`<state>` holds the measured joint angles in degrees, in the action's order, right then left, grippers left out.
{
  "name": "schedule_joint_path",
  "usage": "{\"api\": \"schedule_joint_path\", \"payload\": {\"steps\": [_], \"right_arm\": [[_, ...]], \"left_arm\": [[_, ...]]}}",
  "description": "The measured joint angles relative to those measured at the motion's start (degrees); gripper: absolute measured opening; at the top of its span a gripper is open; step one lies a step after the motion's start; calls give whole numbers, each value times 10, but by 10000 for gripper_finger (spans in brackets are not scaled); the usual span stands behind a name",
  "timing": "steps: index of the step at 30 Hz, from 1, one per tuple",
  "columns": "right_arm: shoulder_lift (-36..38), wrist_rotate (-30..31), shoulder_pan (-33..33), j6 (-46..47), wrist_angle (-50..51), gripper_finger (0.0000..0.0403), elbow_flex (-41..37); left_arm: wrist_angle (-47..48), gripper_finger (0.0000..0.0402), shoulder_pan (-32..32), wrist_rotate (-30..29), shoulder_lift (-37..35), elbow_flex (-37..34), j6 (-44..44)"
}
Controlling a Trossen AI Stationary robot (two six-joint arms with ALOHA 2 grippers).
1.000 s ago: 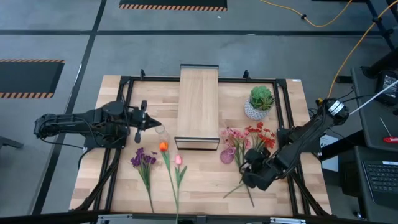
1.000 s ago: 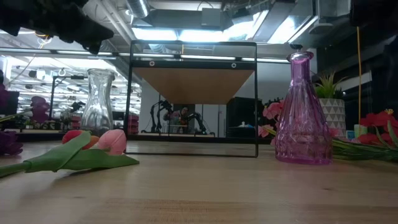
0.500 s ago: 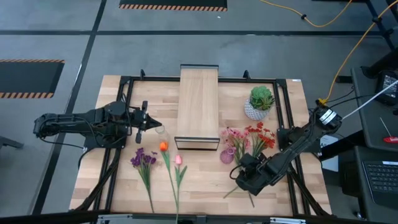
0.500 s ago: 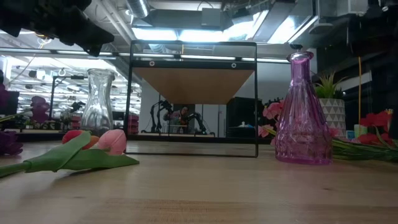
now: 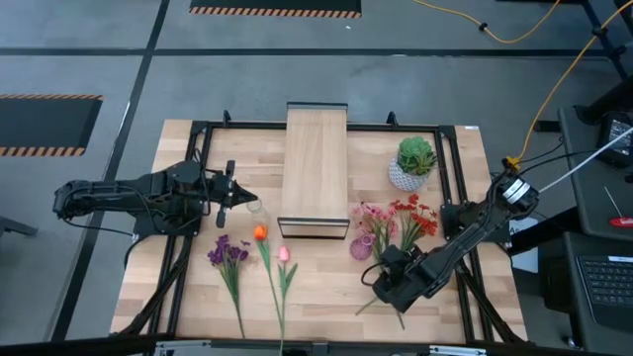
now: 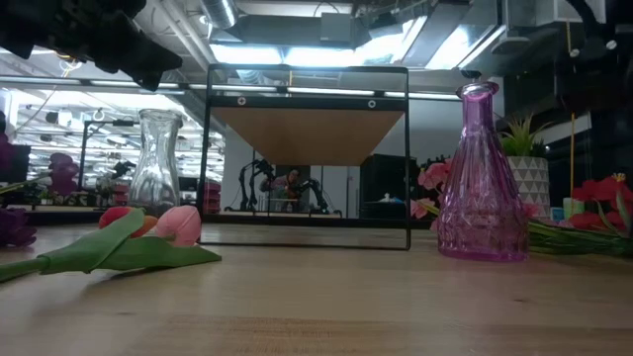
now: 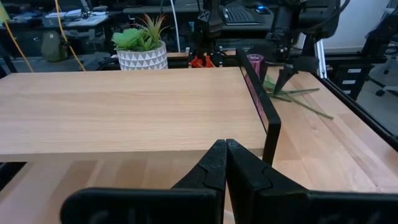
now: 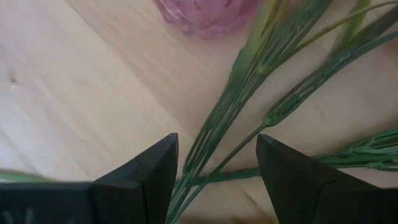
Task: Pick and place flowers into a vace then onto a shelf
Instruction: Put the pink flowers into the purple vase
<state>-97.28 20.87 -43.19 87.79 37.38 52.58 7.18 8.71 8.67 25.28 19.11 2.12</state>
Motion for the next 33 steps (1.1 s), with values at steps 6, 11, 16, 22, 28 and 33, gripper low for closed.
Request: {"api": "schedule_joint_path", "payload": {"steps": [6, 11, 16, 22, 28, 33], "right_arm": [[-18, 36, 8, -5, 2, 218, 0], [-18, 45, 16, -10, 4, 218, 0], [-18, 45, 20, -10, 4, 218, 0], [-18, 44, 25, -9, 3, 208, 0], [-18, 34, 38, -10, -12, 185, -16], [-15, 17, 48, -10, -34, 164, -34]], "left_arm": [[0, 4, 0, 0, 0, 0, 1], [4, 4, 0, 0, 0, 0, 1], [7, 4, 0, 0, 0, 0, 1], [7, 4, 0, 0, 0, 0, 1], [8, 4, 0, 0, 0, 0, 1], [8, 4, 0, 0, 0, 0, 1]]}}
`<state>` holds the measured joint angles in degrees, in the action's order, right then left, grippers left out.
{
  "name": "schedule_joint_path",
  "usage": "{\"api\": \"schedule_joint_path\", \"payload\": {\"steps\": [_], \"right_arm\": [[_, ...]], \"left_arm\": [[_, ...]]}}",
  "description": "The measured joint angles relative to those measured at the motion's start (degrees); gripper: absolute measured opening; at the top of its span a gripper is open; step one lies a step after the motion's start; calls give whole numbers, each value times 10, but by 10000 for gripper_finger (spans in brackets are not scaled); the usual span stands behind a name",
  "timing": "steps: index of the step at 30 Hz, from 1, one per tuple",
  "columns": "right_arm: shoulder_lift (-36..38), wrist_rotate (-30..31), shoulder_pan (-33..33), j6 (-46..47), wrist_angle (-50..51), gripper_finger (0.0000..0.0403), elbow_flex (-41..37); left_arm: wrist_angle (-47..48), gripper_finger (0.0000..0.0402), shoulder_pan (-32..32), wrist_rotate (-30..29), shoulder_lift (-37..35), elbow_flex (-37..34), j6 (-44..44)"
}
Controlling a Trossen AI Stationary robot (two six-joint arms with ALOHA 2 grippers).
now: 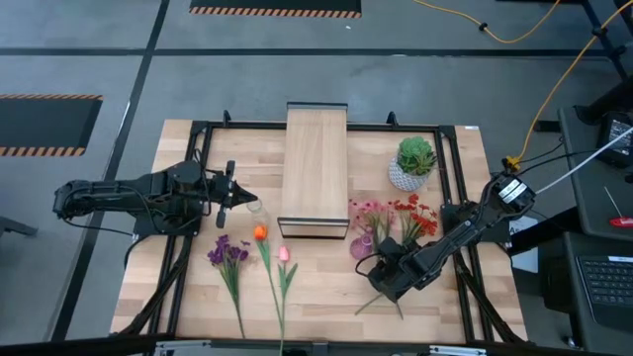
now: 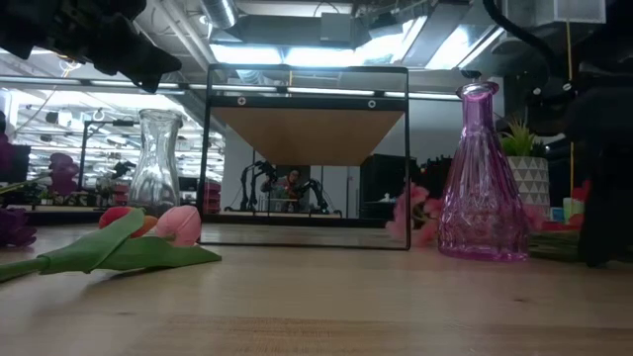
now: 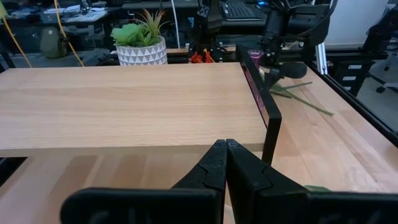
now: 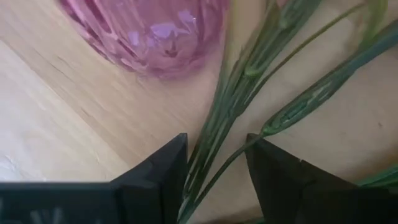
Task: Pick and place flowers into a vace then onto a shelf
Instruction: Put the pink flowers into the purple vase
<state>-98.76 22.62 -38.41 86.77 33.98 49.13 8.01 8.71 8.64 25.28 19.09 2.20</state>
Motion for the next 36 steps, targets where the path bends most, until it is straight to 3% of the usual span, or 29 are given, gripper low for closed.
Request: {"api": "schedule_joint_path", "payload": {"steps": [6, 14, 18, 24, 36], "right_arm": [[0, -3, 0, 2, 4, 117, -3], [9, -9, 1, 35, 21, 11, -4], [39, -24, 1, 62, 22, 12, -6], [81, 28, -4, 75, 51, 5, -5], [115, 67, -4, 130, 181, 2, -5]], "left_arm": [[0, 4, 0, 0, 0, 0, 0], [0, 4, 0, 0, 0, 0, 0], [0, 4, 0, 0, 0, 0, -1], [0, 4, 0, 0, 0, 0, 0], [1, 4, 0, 0, 0, 0, -9]]}}
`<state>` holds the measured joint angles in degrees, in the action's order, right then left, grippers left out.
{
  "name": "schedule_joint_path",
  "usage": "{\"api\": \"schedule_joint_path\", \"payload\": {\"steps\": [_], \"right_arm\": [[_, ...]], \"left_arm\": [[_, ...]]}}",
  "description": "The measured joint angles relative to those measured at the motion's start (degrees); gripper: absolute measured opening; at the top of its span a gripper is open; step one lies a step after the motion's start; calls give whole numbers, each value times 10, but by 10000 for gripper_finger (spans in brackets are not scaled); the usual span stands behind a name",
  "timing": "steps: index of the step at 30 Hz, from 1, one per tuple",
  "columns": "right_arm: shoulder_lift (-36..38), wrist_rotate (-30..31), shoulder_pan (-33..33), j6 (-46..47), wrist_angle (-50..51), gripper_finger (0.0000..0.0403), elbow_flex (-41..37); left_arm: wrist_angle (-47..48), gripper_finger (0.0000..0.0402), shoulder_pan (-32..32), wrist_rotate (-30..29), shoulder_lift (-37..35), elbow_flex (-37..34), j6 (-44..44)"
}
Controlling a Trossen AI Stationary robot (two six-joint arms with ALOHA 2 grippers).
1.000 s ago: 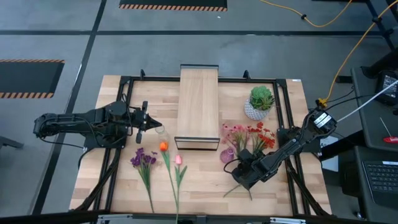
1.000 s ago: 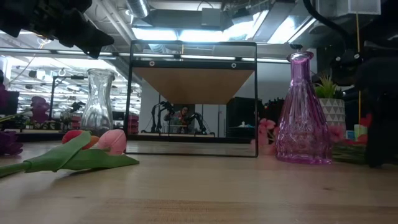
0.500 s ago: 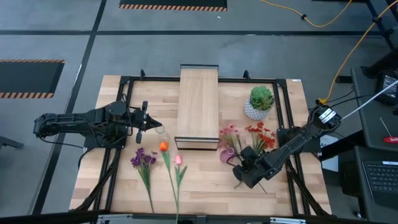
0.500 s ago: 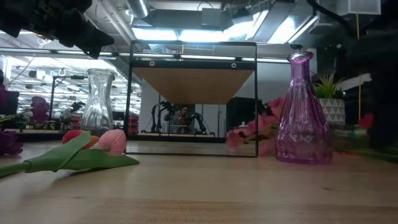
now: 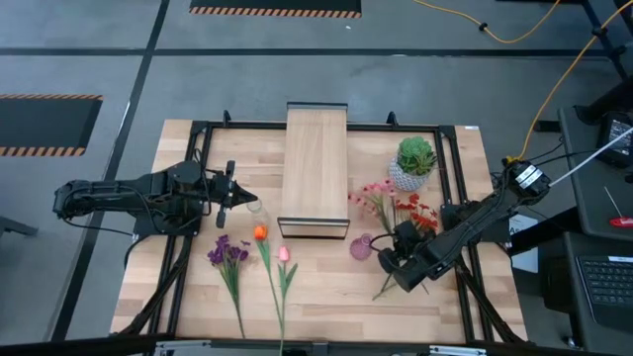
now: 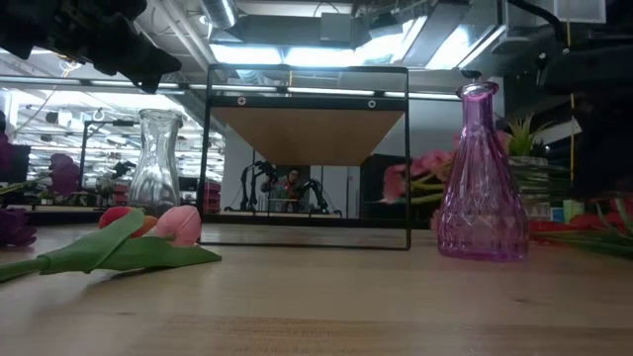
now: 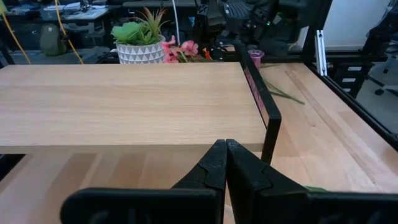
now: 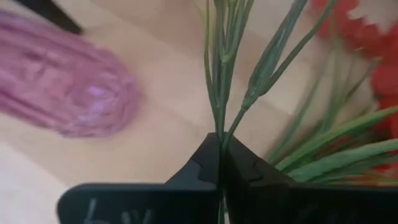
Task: Pick and place flowers into a vace then onto a shelf
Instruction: Put the pink flowers into the purple vase
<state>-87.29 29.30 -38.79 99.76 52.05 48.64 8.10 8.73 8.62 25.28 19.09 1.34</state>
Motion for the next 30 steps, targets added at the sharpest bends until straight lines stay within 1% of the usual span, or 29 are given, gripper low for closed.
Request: {"api": "schedule_joint_path", "payload": {"steps": [3, 5, 8, 10, 13, 17, 20, 25, 27, 30], "right_arm": [[1, 25, 0, 5, 17, 1, 0], [10, 28, 0, 5, 30, 1, 1], [34, 38, -1, 4, 44, 1, 1], [59, 59, -5, 0, 54, 1, 1], [100, 108, -15, -16, 70, 1, 1], [150, 190, -26, -26, 115, 1, 2], [175, 245, -29, -35, 138, 0, 2], [187, 357, -30, -100, 138, 0, 2], [186, 396, -30, -104, 138, 0, -1], [186, 423, -30, -105, 125, 0, -20]], "left_arm": [[0, 4, 0, 0, 0, 0, -1], [0, 4, 0, 0, 0, 0, -1], [-1, 4, 0, 0, 0, 0, -1], [-1, 4, 0, 0, 0, 0, -1], [-1, 4, 0, -1, 0, 0, -1], [-2, 4, 0, -2, 0, 0, 17], [-2, 4, 0, -2, 0, 0, 27], [-2, 4, 0, -2, 0, 0, 29], [-2, 4, 0, -2, 0, 0, 29], [-2, 4, 0, -2, 0, 0, 39]]}}
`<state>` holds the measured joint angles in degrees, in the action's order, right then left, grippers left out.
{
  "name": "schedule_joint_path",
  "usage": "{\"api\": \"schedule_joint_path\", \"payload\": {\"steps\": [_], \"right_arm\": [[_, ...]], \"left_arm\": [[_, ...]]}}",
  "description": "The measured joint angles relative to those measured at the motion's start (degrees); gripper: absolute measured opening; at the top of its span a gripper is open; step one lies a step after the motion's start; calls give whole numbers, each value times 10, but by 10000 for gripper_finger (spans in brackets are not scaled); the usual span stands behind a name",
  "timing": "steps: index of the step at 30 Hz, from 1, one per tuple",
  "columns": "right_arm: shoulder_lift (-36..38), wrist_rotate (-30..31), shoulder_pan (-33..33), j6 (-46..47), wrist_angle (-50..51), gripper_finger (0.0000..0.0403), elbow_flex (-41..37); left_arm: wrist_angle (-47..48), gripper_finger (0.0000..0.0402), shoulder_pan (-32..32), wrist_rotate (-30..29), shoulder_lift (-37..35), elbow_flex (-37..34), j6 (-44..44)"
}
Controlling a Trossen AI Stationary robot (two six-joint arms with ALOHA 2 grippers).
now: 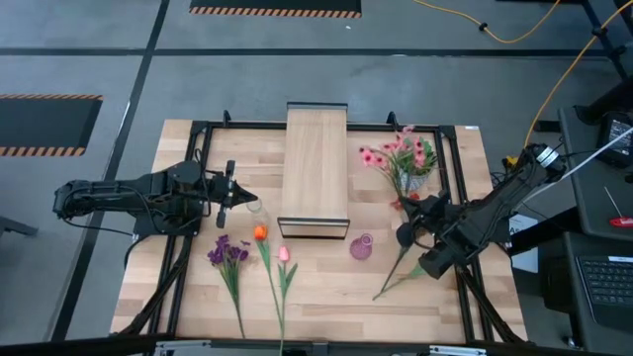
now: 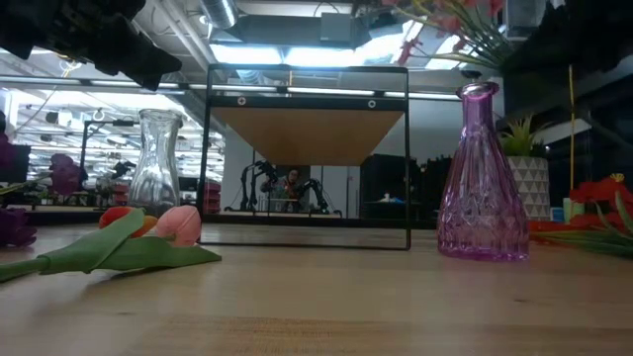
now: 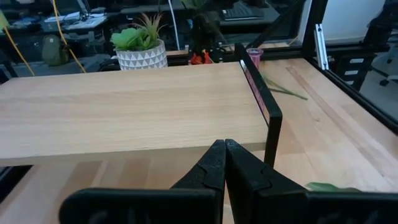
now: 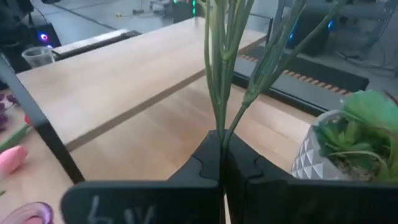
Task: Pick and place flowers into a vace then onto a shelf
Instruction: Put the pink flowers into the purple vase
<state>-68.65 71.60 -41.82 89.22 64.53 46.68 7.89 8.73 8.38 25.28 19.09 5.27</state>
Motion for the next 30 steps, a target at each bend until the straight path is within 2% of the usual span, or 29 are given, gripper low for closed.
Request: {"api": "schedule_joint_path", "payload": {"steps": [3, 8, 16, 21, 24, 30], "right_arm": [[1, 6, 0, -18, -31, 0, -30], [11, 3, -3, -51, -60, 0, -44], [85, -49, -3, -294, -193, 0, -43], [154, -64, 5, -401, -234, 0, -42], [186, -107, 17, -476, -272, 0, -42], [245, -229, 68, -710, -464, 0, -93]], "left_arm": [[-13, 4, 0, -14, 0, 0, 22], [-71, 4, 0, -69, -10, 0, 20], [-79, 4, 0, -73, -10, 0, 6], [-78, 4, 0, -73, -9, 0, -2], [-78, 4, 0, -73, -9, 0, -2], [-77, 4, 0, -73, -9, 0, -2]]}}
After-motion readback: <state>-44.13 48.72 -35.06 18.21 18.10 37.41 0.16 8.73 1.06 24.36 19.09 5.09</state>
